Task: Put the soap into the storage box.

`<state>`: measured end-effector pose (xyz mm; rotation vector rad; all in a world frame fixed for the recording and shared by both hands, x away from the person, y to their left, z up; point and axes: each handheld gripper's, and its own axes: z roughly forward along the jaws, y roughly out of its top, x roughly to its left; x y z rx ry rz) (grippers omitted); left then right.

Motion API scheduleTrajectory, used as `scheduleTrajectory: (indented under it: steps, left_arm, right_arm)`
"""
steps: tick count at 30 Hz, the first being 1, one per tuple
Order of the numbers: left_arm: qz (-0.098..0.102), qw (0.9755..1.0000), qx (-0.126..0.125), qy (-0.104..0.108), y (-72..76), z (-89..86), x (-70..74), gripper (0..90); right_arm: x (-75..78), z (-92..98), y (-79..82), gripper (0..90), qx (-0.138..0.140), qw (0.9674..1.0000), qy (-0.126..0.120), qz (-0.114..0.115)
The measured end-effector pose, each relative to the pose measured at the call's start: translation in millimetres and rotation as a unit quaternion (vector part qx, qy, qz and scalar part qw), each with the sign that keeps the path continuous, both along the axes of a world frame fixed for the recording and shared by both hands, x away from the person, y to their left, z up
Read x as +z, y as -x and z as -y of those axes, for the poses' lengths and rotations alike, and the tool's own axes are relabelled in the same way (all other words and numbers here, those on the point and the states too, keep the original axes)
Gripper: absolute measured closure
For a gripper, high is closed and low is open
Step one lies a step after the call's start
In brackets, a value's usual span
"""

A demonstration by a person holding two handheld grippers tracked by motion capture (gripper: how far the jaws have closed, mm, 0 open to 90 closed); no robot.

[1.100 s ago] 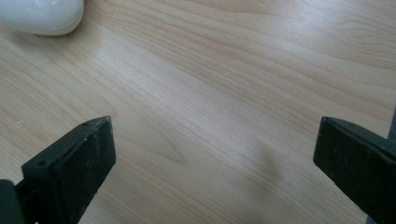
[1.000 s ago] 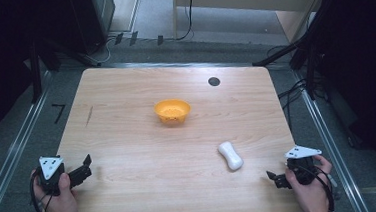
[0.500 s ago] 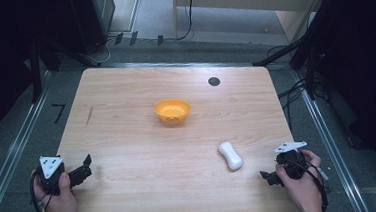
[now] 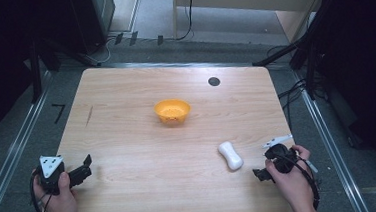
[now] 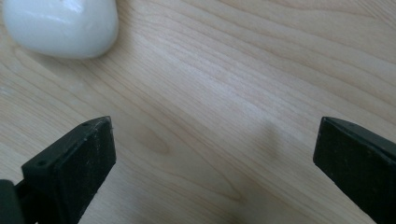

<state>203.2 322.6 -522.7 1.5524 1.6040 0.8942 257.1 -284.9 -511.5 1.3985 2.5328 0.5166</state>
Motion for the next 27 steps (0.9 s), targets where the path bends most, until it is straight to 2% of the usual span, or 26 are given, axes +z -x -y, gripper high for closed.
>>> scheduleTrajectory:
  steps: [9,27]
  left_arm:
    - [-0.003,1.0000,-0.001,0.006,-0.7,-0.6,0.0,6.2]
    - [-0.004,1.0000,-0.003,0.007,-1.4,-0.8,-0.3,6.3]
  right_arm:
    - [5.2,-22.0,-7.0,0.0,0.011,0.9996,0.009,-0.023]
    - [12.6,-48.5,-15.7,0.0,0.024,0.9987,0.003,-0.044]
